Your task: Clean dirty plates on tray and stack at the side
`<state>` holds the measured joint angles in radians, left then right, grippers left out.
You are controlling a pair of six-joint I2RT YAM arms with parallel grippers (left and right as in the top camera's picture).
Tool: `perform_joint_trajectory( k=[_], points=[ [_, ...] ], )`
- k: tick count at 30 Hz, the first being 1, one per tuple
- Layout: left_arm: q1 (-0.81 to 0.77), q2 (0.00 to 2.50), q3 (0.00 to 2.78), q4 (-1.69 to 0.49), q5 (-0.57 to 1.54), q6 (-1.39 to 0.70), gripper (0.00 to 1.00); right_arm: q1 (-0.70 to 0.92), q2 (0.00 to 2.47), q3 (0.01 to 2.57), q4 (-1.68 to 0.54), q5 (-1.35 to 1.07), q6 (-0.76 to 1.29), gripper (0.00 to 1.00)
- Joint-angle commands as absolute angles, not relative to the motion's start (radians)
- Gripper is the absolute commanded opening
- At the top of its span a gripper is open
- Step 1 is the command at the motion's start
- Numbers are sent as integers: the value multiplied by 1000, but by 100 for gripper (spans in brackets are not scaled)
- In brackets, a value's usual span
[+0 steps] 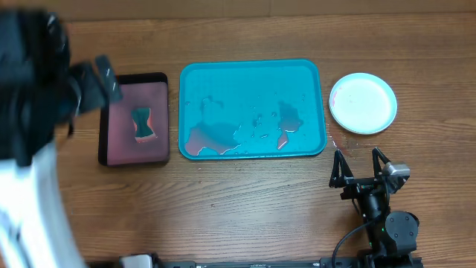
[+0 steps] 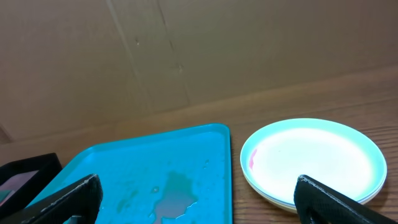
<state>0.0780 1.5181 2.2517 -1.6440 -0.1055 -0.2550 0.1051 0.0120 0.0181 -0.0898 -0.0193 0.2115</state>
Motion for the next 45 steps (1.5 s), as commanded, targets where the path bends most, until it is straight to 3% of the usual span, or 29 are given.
perform_joint_trajectory(
  k=[1,7,10,11,22,25,32,45],
  points=[
    [72,1279,2081,-1649,-104,-262,100,102,3,8,-84,-20,208,100],
    [73,1000,1723,-1649,-104,-262,100,102,3,8,-84,-20,208,100],
    [74,885,1567,-1656,-219,-197,96,102,3,8,-84,-20,208,100],
    [75,859,1535,-1665,-250,-197,100,102,3,8,-84,-20,209,100],
    [75,721,1441,-1654,-274,-198,100,102,3,8,-84,-20,208,100],
    [75,699,1430,-1520,-241,-172,100,102,3,8,-84,-20,208,100],
    [75,556,1158,-957,72,157,100,102,3,8,-84,-20,209,100],
    [74,201,413,-222,147,162,100,102,3,8,-84,-20,208,100]
  ],
)
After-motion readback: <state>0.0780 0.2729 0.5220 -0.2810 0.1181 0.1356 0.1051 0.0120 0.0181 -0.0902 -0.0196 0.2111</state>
